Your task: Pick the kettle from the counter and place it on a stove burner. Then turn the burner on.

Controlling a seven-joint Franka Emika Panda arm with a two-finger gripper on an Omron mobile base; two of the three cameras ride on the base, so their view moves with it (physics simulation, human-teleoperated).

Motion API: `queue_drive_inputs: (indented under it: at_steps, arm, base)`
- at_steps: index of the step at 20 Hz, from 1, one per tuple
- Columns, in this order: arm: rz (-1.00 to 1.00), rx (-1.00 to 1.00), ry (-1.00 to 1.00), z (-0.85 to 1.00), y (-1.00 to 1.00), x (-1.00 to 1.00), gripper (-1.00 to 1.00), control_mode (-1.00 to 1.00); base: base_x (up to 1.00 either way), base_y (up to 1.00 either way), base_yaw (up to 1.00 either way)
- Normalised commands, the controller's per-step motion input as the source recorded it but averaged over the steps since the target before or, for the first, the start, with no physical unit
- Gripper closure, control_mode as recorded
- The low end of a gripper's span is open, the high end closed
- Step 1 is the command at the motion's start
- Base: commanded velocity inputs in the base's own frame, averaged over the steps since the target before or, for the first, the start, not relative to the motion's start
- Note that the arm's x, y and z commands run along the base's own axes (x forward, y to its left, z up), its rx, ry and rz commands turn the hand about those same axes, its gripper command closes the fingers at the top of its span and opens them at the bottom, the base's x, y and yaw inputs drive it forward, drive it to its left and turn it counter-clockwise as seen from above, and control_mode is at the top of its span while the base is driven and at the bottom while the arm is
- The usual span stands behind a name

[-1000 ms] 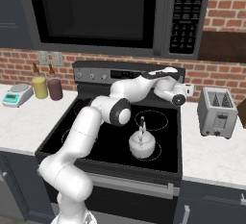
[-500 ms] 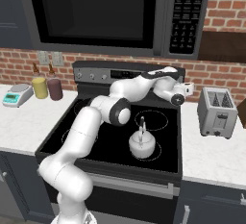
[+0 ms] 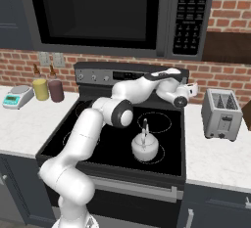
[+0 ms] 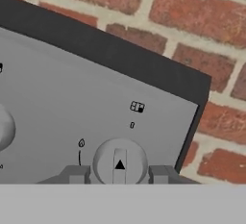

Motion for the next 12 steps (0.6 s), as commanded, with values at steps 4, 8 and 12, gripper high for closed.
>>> queue_drive_inputs:
  at_steps: [4, 8, 12]
  arm:
    - [0.00, -0.16, -0.05, -0.13, 0.00, 0.00, 1.00, -1.00]
    - [0.00, -0.17, -0.03, -0.13, 0.00, 0.00, 1.00, -1.00]
    - [0.00, -0.17, -0.01, -0.12, 0.00, 0.00, 1.00, -1.00]
  base:
    - [0.00, 0.00, 0.00]
    - [0.00, 0.00, 0.00]
    - [0.00, 0.00, 0.00]
